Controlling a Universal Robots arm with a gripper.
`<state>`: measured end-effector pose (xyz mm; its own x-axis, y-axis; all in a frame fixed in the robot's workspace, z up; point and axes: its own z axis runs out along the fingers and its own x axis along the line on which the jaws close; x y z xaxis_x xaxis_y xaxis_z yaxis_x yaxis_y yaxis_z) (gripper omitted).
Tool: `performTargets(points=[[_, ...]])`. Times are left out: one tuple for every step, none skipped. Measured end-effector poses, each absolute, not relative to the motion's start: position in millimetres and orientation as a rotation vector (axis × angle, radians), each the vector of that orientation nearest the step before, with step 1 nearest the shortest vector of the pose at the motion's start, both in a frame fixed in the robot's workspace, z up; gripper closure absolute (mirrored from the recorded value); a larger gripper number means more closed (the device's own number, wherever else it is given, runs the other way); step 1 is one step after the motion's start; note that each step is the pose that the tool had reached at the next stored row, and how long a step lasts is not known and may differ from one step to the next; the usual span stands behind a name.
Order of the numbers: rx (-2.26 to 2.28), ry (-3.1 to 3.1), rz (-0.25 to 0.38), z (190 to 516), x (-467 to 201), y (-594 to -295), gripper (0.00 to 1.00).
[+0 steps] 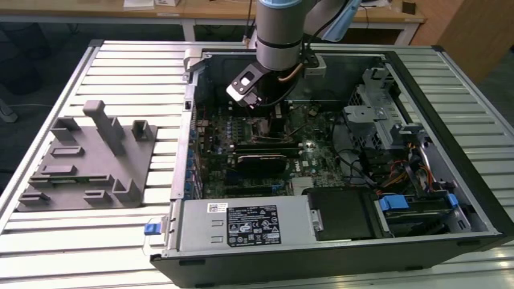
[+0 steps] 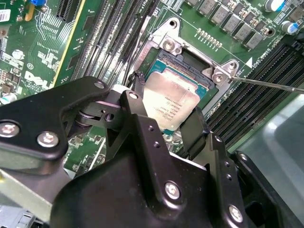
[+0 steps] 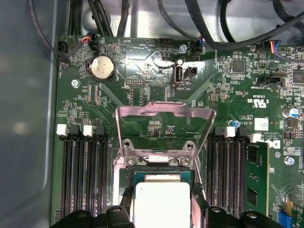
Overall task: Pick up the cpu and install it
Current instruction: 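Place the cpu into insertion slot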
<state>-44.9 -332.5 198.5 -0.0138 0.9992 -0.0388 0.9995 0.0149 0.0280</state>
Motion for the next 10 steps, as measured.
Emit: performTargets(points=[[2.172,2.204,-0.011,198.2,-45.0,-332.5,0.45],[2.172,2.204,-0.011,197.8,-45.2,-332.5,0.45],[2.172,2.204,-0.011,197.4,-45.4,-332.5,0.45],[2.172,2.204,-0.011,197.0,-45.6,-332.5,0.45],[2.172,2.204,-0.011,196.6,-45.7,-332.5,0.45],[2.172,2.204,-0.011,196.3,-45.7,-332.5,0.45],[2.172,2.204,-0.011,195.9,-45.8,-332.4,0.45],[2.172,2.204,-0.011,195.5,-45.8,-332.4,0.45],[2.172,2.204,-0.011,195.2,-45.8,-332.4,0.45],[2.172,2.204,-0.011,194.9,-45.8,-332.4,0.45]])
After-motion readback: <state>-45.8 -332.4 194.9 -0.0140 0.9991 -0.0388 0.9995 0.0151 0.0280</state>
